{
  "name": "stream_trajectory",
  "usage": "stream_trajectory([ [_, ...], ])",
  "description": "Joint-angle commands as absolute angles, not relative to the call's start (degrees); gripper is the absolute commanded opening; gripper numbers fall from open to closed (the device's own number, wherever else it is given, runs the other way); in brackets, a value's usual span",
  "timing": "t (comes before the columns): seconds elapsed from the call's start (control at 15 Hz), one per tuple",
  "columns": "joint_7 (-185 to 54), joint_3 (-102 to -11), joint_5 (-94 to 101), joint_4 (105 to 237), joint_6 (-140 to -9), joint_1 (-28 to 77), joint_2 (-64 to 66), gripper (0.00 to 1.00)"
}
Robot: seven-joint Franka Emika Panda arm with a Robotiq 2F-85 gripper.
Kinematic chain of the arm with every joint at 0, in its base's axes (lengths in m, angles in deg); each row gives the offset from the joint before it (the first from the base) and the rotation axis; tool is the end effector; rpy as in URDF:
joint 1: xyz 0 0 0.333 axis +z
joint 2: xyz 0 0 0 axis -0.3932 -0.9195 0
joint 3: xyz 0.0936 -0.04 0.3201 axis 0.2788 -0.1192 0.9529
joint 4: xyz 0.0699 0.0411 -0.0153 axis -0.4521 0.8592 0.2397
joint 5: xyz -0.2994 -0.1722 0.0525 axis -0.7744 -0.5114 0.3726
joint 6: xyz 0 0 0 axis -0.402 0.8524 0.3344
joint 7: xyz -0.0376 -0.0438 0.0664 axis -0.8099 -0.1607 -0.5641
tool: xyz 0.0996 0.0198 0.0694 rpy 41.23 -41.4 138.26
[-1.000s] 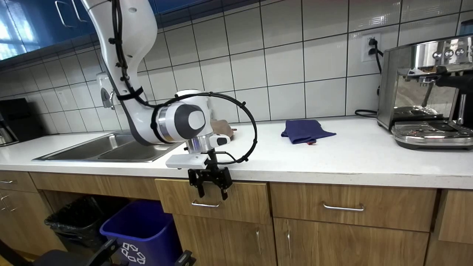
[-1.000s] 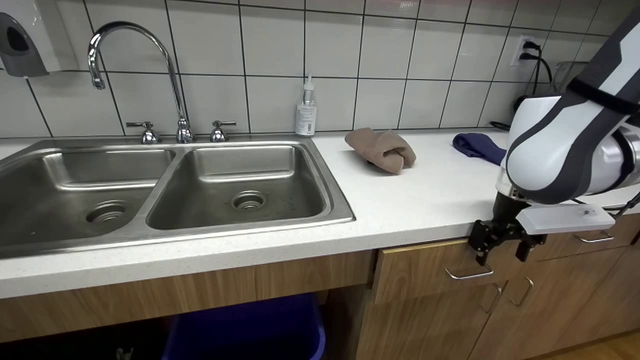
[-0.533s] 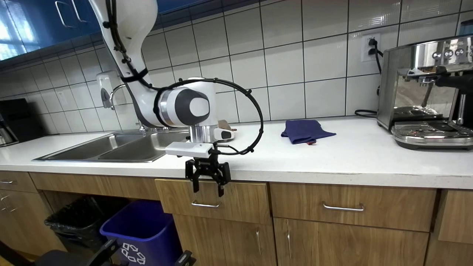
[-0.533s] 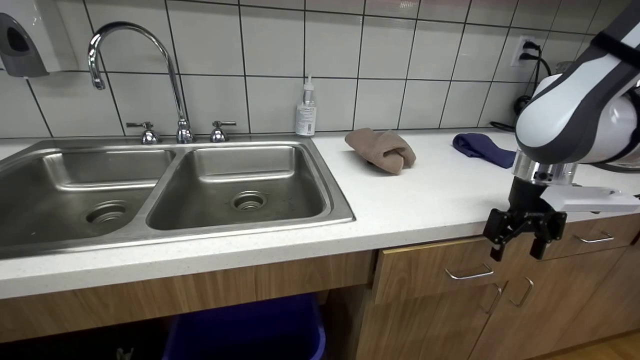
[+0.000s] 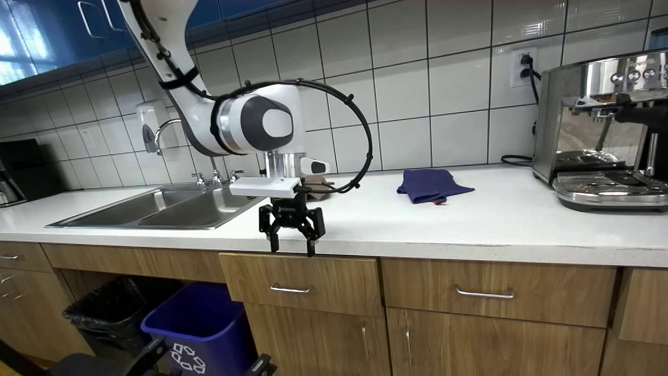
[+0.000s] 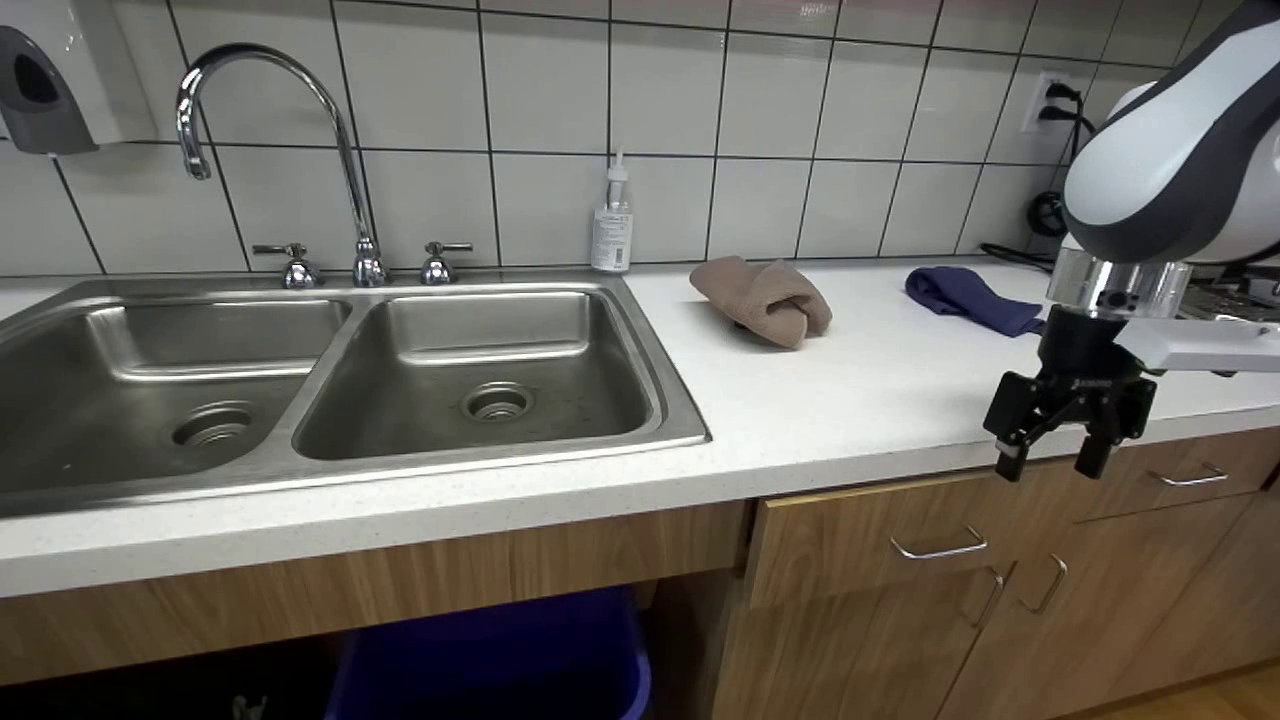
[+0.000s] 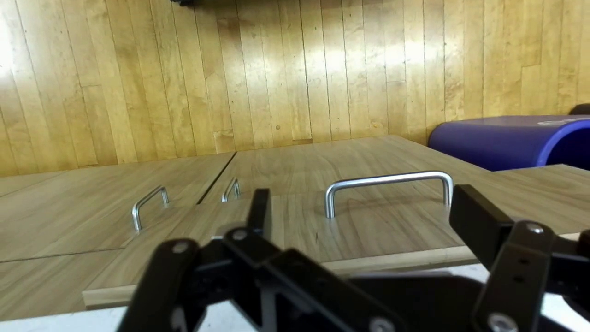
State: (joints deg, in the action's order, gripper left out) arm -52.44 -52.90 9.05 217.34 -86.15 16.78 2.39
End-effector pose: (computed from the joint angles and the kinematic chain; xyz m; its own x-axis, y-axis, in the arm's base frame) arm 0.4570 -0.0566 0.2319 0.9907 -0.0198 -0.1343 -0.0252 -0.9989 -0.0386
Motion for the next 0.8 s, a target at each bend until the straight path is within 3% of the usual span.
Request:
stream_trajectory([
  [0.0, -50.5, -52.7, 10.5, 218.6, -83.9, 16.6, 7.4, 1.0],
  [0.73, -52.4, -53.4, 9.3, 217.8, -85.2, 17.6, 7.2, 1.0],
])
